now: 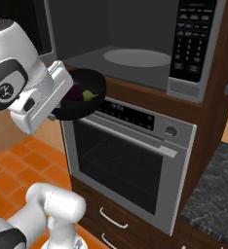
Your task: Pick the eggplant from the sink and place it in the bowl. Then pick the bowl and place it in the microwave. Then close the microwave door and press the start button.
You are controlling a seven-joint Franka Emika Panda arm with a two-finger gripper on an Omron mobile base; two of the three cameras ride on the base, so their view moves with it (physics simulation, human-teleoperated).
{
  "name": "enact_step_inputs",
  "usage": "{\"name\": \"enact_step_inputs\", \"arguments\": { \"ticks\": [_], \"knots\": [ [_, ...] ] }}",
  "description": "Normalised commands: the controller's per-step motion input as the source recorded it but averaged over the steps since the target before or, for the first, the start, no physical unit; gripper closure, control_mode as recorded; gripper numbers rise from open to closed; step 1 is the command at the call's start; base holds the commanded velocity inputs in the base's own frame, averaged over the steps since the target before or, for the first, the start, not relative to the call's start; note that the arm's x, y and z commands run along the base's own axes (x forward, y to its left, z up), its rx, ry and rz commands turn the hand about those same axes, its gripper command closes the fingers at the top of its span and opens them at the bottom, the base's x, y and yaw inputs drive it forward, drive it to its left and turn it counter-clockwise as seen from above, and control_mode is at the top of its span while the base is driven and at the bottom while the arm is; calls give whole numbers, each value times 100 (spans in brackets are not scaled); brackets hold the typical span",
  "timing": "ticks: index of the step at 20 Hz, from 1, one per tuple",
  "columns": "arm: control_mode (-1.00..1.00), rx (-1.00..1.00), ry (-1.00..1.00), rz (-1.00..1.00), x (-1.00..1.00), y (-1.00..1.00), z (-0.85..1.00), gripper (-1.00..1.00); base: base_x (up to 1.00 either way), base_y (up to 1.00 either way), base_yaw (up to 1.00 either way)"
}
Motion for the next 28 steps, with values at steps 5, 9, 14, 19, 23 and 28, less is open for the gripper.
{"name": "enact_step_inputs", "arguments": {
  "ticks": [5, 9, 14, 19, 23, 28],
  "knots": [
    [-100, 0, 0, 0, 43, -19, 46, 100, 0, 0, 0],
    [-100, 0, -3, -1, 48, -14, 46, 100, 0, 0, 0],
    [-100, 0, 0, -1, 59, -15, 40, 100, 0, 0, 0],
    [-100, 0, 0, 0, 63, -28, 10, 100, 0, 0, 0],
    [-100, 0, -4, 0, 69, -29, 0, 100, 0, 0, 0],
    [-100, 0, -10, 0, 59, -28, 0, 100, 0, 0, 0]
  ]
}}
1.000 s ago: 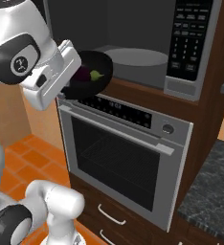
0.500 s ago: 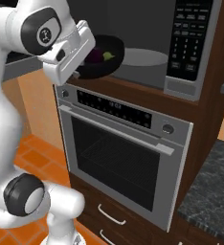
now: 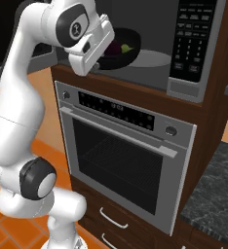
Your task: Pick the eggplant from the sink and place it in the bowl. Then pick the bowl and place it in the microwave. Then close the microwave door and press the start button.
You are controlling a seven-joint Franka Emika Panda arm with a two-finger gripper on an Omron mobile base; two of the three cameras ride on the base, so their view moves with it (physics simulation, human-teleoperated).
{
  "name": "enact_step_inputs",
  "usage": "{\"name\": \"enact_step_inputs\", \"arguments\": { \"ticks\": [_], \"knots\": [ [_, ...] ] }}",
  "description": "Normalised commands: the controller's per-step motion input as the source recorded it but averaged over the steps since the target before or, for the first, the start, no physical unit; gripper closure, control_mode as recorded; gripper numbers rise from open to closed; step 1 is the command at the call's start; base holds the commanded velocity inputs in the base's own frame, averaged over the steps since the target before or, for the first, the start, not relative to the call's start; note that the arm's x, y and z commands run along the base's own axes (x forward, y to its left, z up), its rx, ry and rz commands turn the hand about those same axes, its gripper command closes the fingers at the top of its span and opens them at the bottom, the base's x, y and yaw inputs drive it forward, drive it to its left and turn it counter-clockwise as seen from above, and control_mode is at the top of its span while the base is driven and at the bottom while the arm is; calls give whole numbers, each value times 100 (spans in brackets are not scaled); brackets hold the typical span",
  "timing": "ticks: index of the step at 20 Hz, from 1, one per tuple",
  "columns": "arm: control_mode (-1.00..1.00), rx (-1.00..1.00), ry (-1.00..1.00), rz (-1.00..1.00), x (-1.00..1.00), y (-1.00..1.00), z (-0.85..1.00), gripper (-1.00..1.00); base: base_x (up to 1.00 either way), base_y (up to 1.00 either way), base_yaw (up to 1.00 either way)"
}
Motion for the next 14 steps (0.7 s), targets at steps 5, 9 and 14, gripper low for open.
{"name": "enact_step_inputs", "arguments": {
  "ticks": [5, 9, 14],
  "knots": [
    [-100, 0, -9, 0, 59, -31, 0, 100, 0, 0, 0],
    [-100, 0, -1, 0, 63, -31, -2, 100, 0, 0, 0],
    [-100, 0, 0, 0, 66, -21, -14, 100, 0, 0, 0]
  ]
}}
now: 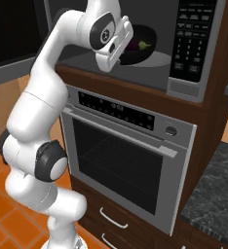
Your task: Pick the eggplant from the sink and place it in the bowl. Then pick the bowl and place it in the microwave. Then close the microwave door and press the start button.
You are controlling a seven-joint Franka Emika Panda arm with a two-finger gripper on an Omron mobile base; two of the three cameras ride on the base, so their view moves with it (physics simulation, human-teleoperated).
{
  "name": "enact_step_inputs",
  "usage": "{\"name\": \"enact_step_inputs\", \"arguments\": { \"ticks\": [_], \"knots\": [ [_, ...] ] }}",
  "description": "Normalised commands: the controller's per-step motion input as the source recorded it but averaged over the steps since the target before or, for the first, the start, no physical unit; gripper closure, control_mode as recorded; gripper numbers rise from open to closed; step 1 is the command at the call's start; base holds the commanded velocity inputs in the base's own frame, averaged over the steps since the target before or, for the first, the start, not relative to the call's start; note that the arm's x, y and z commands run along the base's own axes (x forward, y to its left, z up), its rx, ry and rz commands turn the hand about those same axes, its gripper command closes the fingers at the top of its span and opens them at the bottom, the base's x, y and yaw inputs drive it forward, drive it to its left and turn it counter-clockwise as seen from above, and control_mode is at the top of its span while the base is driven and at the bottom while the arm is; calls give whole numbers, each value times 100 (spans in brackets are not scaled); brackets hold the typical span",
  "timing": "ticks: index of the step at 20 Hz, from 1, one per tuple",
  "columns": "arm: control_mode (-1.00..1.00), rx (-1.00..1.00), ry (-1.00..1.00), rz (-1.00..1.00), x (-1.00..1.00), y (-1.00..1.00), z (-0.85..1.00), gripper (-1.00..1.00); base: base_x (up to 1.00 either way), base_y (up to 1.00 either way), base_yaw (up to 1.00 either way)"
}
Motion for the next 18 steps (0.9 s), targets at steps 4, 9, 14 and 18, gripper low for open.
{"name": "enact_step_inputs", "arguments": {
  "ticks": [4, 9, 14, 18],
  "knots": [
    [-100, 0, 0, 0, 59, -16, -12, 100, 0, 0, 0],
    [-100, 0, 0, 0, 46, -6, -18, 100, 0, 0, 0],
    [-100, 0, 0, 0, 42, -3, -17, 100, 0, 0, 0],
    [-100, 0, 0, 0, 44, -9, -6, 100, 0, 0, 0]
  ]
}}
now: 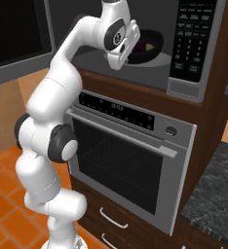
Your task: Pick the eggplant from the sink and place it in the bowl. Then pick the bowl and place it in the microwave. Then close the microwave door and press the start button.
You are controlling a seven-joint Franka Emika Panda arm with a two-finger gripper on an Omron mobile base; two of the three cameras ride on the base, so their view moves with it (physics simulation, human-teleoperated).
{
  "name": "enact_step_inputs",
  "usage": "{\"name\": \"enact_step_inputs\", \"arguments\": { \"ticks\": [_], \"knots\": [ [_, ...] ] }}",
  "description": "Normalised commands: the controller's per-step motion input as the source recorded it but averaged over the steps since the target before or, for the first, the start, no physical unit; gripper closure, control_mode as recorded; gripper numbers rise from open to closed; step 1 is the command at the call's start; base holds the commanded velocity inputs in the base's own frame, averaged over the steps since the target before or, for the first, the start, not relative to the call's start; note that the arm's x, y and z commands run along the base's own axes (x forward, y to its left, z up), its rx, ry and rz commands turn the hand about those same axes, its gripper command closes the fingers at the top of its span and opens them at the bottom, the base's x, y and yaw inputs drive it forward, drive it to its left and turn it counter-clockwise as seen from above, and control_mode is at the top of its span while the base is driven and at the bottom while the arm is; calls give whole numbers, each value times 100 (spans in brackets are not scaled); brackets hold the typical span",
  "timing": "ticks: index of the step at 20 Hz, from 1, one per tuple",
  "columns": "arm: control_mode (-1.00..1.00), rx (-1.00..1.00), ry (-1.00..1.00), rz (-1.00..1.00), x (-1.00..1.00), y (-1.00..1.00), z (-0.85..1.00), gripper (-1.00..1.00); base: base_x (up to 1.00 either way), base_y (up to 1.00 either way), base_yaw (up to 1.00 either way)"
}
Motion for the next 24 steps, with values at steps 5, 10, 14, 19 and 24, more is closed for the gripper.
{"name": "enact_step_inputs", "arguments": {
  "ticks": [5, 10, 14, 19, 24],
  "knots": [
    [-100, 0, 0, 0, 39, -2, -19, -100, 0, 0, 0],
    [-100, 0, -6, 0, 2, 2, -20, -100, 0, 0, 0],
    [-100, 0, -27, 1, -14, 19, -6, -100, 0, 0, 0],
    [-100, 0, -33, 3, -43, 40, -3, -100, 0, 0, 0],
    [-100, 4, -19, 5, -78, 36, -1, -100, 0, 0, 0]
  ]
}}
